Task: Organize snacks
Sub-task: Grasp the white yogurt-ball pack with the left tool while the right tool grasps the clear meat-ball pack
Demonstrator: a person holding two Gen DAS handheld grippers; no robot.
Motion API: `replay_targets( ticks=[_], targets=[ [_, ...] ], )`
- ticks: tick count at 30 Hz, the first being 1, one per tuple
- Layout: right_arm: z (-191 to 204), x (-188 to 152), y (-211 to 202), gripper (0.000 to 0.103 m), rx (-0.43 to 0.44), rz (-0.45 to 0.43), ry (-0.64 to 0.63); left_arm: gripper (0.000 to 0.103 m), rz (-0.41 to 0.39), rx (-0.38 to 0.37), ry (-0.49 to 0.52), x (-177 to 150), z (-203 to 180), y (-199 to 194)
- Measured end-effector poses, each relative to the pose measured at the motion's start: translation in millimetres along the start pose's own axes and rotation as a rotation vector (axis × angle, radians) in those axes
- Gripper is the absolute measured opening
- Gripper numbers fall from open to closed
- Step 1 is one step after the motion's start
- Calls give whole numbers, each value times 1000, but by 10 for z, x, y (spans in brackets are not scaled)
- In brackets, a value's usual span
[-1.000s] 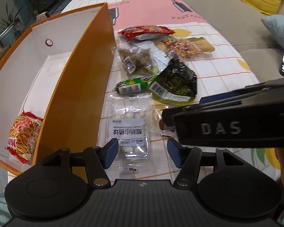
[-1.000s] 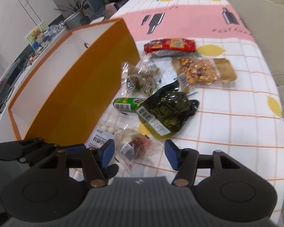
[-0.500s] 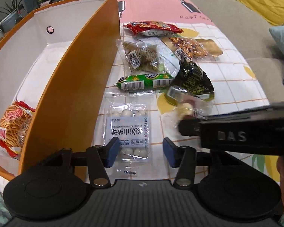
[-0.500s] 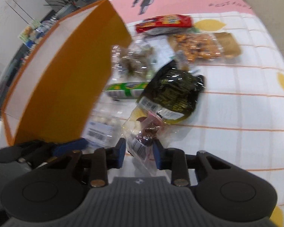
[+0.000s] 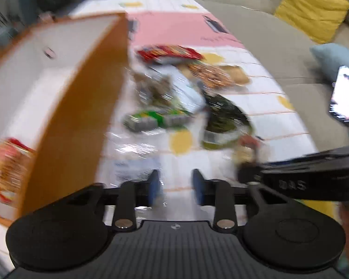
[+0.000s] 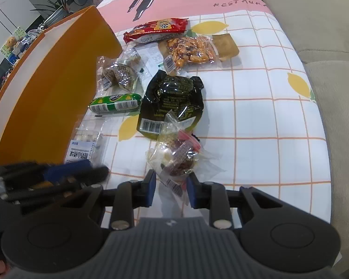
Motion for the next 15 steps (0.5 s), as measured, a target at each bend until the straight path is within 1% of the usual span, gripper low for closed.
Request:
replay_targets(
  ticks=[1, 2, 3, 6, 9, 12, 13, 15],
  targets=[
    [8, 2, 0, 25, 2, -2, -5, 80, -6, 43, -1, 14, -2, 0],
    [22, 1, 9, 25, 4, -2, -9, 82, -10, 93, -8, 11, -7, 7],
    [29, -2, 11, 25, 7, -2, -12, 79, -7, 130, -7, -6, -14, 15],
    [40, -15, 8, 25, 13, -5, -18, 83, 25, 220, 7, -37, -88, 96],
    [38, -15, 4, 25, 13, -11, -25, 83, 56, 272, -4, -47, -75, 164],
    [30, -19, 1, 25, 16, -15, -26, 84, 114, 285, -75, -65, -19, 264],
    [28, -18, 1, 25, 17, -16, -25, 85, 105, 276, -108, -75, 20, 257],
    [29, -16, 5, 25, 19, -17, -27, 85, 112, 255, -150, -72, 67, 255]
  ],
)
Point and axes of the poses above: each gripper's, at about its wrist camera, not at the fingertips, and y roughly the way its jaws point, z to its left, x to its top, the point moved 3 cm from there along y, roughly the way its jaws point, and after that the axes turned 7 degrees about -y, right-handed, at the moved point
